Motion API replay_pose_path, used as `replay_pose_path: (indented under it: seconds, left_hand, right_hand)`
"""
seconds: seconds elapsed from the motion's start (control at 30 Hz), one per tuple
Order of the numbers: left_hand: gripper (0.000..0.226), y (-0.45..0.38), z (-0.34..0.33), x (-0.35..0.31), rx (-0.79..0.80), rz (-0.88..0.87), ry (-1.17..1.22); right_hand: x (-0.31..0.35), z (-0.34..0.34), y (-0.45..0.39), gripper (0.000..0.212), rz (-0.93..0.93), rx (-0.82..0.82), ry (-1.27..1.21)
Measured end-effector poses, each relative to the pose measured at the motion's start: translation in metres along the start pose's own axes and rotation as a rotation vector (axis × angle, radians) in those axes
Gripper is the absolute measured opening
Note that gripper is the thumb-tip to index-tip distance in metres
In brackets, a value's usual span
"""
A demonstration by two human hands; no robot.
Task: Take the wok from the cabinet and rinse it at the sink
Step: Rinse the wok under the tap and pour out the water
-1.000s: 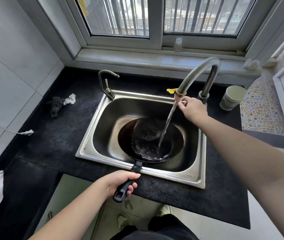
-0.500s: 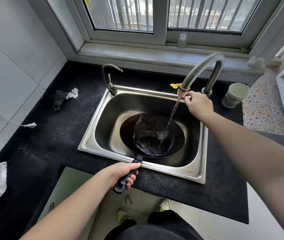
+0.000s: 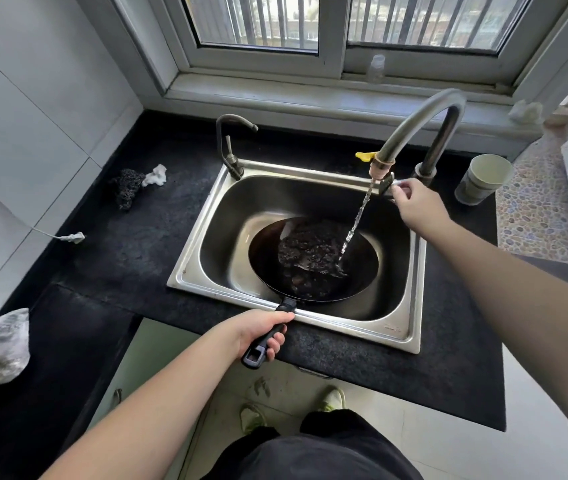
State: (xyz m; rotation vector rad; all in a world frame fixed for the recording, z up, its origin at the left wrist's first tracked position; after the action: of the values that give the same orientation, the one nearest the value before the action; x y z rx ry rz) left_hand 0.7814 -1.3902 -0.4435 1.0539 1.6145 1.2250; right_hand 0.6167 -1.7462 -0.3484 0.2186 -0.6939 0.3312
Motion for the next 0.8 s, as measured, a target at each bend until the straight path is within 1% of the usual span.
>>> replay_pose_path:
  seconds: [0.07,0.13,0.23,0.3,0.37,0.43,0.53,0.67,0.73,0.8]
  left_hand:
    - [0.032,0.000,-0.003,0.000,0.034,-0.011,0.012]
    - [0.029,0.000,-0.007,0.001,0.083,-0.027,0.051]
    - [0.025,0.002,-0.013,0.002,0.119,-0.051,0.108]
    - [0.023,0.003,-0.017,0.002,0.121,-0.064,0.123]
    - [0.022,0.004,-0.021,0.001,0.112,-0.076,0.131]
    - [0.023,0.004,-0.024,0.001,0.097,-0.084,0.132]
    - [0.024,0.006,-0.027,0.001,0.082,-0.094,0.123]
    - [0.028,0.009,-0.029,0.001,0.089,-0.123,0.103]
    - [0.030,0.013,-0.029,0.001,0.106,-0.132,0.096]
    - [0.030,0.017,-0.029,0.001,0.132,-0.135,0.098]
  right_hand:
    - [-0.009,-0.001,0.025,0.036,-0.019,-0.024,-0.027]
    - [-0.018,-0.006,0.055,0.037,-0.074,-0.024,-0.105]
    - [-0.024,-0.021,0.104,0.050,-0.182,-0.005,-0.214]
    - [-0.026,-0.041,0.135,0.053,-0.276,0.030,-0.295]
    - [-0.025,-0.070,0.163,0.046,-0.405,0.086,-0.459]
    - [-0.016,-0.098,0.188,0.041,-0.486,0.176,-0.554]
    - [0.009,-0.128,0.217,0.042,-0.481,0.293,-0.570]
    - [0.031,-0.153,0.238,0.043,-0.510,0.328,-0.558]
    - [0.037,-0.164,0.246,0.037,-0.581,0.328,-0.572]
    - [0.044,-0.178,0.257,0.030,-0.676,0.377,-0.632]
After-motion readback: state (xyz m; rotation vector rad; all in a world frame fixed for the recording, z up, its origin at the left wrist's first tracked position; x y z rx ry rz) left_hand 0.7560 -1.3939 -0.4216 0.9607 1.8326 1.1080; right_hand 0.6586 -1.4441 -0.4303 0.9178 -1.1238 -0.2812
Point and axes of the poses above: each hand's wrist, its own y-axis away from the middle knuckle, its own z-axis out of the back of the hand, x = y × z, the point moved 8 cm from there along -y, towards the middle knuckle, and after that the axes turned 6 degrees about z, right-handed, at the moved point
